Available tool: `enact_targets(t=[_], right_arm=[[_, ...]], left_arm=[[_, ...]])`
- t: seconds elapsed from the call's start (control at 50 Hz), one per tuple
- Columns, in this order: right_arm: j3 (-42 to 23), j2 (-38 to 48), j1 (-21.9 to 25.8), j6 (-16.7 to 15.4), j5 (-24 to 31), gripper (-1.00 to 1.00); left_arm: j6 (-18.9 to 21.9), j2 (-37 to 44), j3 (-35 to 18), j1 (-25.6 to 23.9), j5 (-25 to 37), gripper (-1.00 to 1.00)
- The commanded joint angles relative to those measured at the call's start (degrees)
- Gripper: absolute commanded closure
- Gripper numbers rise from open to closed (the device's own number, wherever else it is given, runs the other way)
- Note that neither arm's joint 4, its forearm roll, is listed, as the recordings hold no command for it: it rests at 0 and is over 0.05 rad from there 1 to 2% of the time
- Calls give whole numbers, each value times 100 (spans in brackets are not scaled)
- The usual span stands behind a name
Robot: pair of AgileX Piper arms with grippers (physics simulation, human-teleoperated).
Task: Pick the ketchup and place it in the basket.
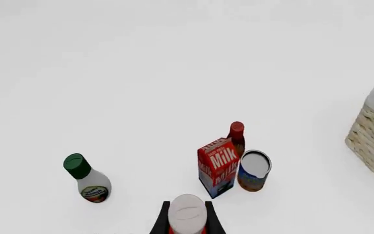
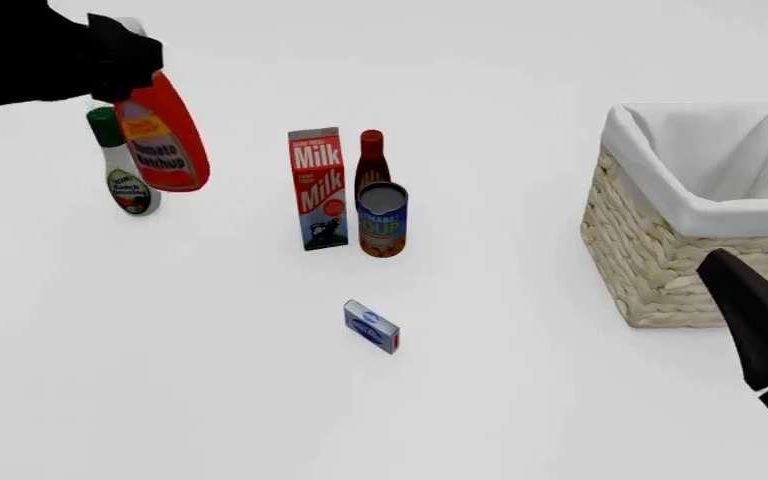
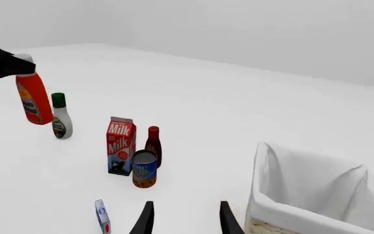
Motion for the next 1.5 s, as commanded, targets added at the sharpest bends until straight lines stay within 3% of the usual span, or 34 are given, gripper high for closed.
enact_targets(t=[0.02,0.14,0.26,0.6,0.92,1.18,1.36,1.48,1.5], right_arm=[[-176,995,439,-68,-617,-100],[-478,1520,803,-40,-791,-100],[-680,2084,1101,-240,-1045,-100],[-956,2632,1466,-395,-1293,-100],[-1859,3452,2179,-946,-1002,-100],[-2603,4020,2704,-1139,-587,-100],[-2901,4280,2940,-1120,-496,-100],[-3101,4404,3127,-1001,-412,-100],[-3154,4354,3250,-822,-359,-100]], left_arm=[[-109,-815,135,-343,475,100],[-88,-1123,36,-426,779,100],[-50,-1312,-273,-496,1184,100],[183,-1409,-1231,-814,2146,100],[260,-1383,-1460,-1181,2528,100],[312,-1356,-1536,-1428,2617,100],[312,-1402,-1565,-1606,2699,100],[326,-1406,-1627,-1673,2748,100],[336,-1407,-1639,-1686,2755,100]])
